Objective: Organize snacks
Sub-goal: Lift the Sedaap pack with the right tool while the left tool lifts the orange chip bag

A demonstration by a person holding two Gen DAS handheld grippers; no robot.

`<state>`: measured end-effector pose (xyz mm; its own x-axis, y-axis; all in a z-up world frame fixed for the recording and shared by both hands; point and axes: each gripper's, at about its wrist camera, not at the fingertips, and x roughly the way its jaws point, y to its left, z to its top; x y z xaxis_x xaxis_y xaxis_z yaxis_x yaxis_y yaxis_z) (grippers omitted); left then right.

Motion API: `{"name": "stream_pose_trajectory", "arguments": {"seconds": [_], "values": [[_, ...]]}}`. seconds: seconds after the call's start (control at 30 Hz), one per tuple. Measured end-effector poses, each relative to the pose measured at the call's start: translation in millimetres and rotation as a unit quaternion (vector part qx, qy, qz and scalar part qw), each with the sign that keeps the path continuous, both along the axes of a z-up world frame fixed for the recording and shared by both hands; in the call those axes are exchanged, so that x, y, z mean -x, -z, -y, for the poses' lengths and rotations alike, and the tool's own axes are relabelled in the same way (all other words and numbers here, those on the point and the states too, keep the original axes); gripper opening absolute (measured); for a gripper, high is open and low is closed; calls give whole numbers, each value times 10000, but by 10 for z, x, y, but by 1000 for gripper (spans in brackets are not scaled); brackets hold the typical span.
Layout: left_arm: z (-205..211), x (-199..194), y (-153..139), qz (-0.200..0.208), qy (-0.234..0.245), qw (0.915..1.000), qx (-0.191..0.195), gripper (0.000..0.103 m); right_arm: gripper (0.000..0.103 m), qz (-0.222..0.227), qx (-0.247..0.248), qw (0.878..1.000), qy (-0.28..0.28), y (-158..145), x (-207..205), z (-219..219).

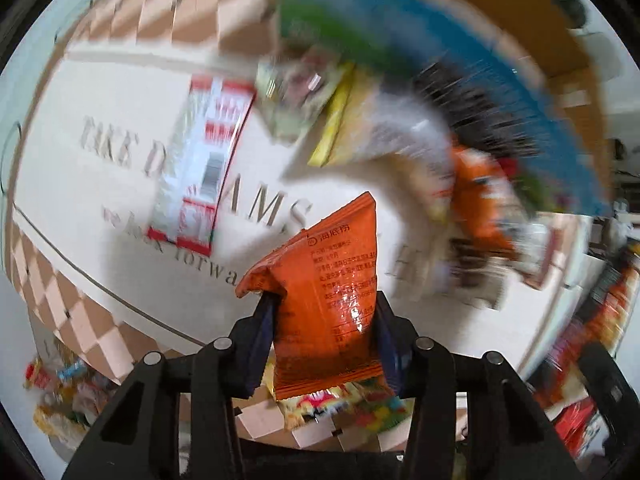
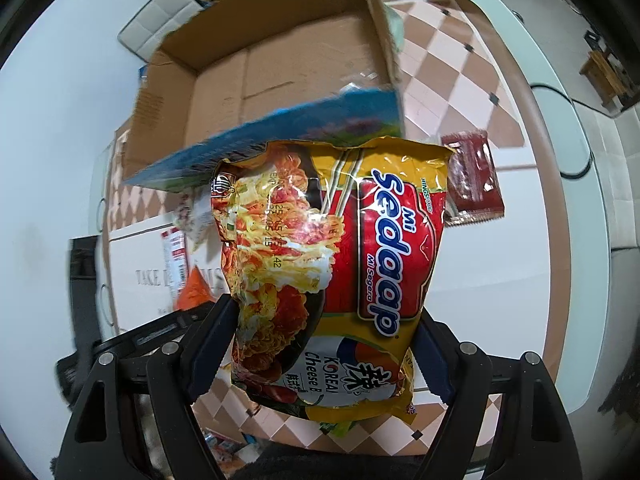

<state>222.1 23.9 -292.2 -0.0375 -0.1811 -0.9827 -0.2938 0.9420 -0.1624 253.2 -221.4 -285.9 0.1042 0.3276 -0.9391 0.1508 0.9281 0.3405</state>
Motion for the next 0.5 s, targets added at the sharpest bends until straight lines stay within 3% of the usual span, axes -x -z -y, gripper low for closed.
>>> {"name": "stream_pose_trajectory", "arguments": {"seconds": [0.13, 0.17, 0.33, 0.5], "values": [[108, -197, -777, 778, 319, 9964, 72, 43, 84, 206, -77, 9995, -206, -283, -128, -35], [79, -301, -844, 897, 404, 9951, 70, 43, 84, 264, -108, 9993, -250, -366, -195, -48], [333, -1153, -1437, 1546, 975, 9832, -34, 43, 84, 538, -60, 9977, -402, -704, -774, -115], [267, -1992, -1093, 1514, 1254, 9803, -168, 43, 84, 640, 337, 9961, -496, -733, -1525, -238]]}}
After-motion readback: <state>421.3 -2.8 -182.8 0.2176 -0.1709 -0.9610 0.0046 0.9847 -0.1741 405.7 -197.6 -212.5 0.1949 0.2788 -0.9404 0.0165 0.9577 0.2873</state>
